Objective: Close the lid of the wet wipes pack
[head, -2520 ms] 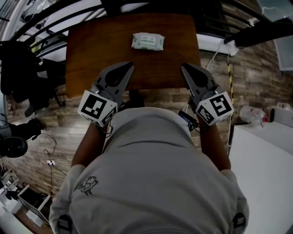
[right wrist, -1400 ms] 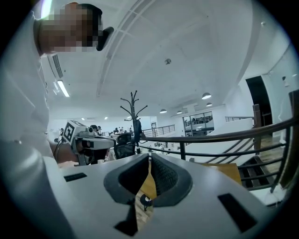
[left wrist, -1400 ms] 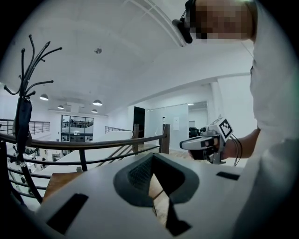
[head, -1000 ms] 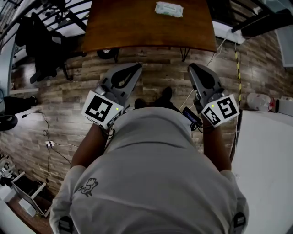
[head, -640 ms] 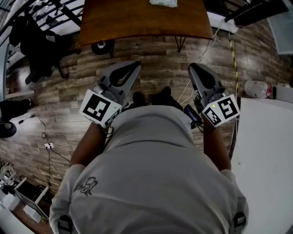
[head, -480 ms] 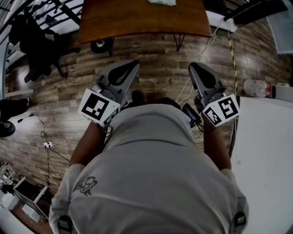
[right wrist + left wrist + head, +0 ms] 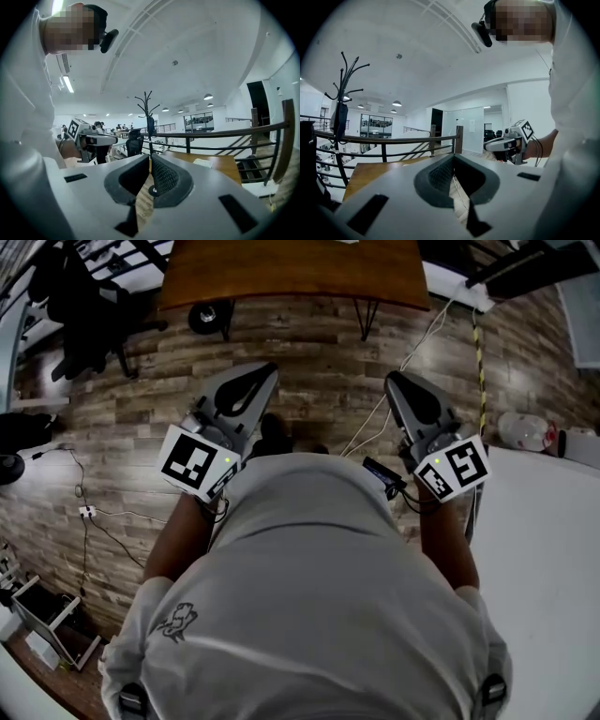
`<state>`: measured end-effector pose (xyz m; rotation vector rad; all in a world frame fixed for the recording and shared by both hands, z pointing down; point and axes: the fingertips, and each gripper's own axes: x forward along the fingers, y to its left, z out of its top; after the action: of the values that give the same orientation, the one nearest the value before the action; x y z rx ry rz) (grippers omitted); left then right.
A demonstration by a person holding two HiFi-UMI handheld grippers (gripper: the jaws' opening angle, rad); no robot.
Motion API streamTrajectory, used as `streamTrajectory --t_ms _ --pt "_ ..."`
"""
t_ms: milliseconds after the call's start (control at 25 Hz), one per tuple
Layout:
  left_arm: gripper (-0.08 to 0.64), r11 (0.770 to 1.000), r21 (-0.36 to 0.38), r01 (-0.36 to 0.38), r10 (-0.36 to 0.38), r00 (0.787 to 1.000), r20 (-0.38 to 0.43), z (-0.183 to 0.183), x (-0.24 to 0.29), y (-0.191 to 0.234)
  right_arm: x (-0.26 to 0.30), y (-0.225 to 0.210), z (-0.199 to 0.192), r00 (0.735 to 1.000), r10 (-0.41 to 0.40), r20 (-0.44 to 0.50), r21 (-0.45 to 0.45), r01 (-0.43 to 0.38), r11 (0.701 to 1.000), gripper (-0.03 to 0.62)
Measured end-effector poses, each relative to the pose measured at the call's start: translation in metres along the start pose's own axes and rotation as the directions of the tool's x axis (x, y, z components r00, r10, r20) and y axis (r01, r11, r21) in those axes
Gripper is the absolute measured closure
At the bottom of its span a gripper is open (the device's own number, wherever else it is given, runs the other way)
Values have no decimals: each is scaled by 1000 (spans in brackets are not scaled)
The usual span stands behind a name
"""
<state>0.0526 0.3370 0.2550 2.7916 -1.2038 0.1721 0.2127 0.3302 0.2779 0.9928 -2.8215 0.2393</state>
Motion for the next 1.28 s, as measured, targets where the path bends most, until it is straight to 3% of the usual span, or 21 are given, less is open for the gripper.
streamTrajectory --t_ms 280,600,1280 --pt "547 999 -5 -39 39 999 -17 -11 -4 -62 -55 7 -25 999 34 -8 11 -34 999 552" --pt "546 996 -27 -90 90 996 6 -15 -18 -88 -81 31 -34 998 65 0 31 -65 997 552" --pt "547 995 -29 -94 95 995 14 -15 -16 -94 -87 31 -32 997 71 3 19 -72 997 552"
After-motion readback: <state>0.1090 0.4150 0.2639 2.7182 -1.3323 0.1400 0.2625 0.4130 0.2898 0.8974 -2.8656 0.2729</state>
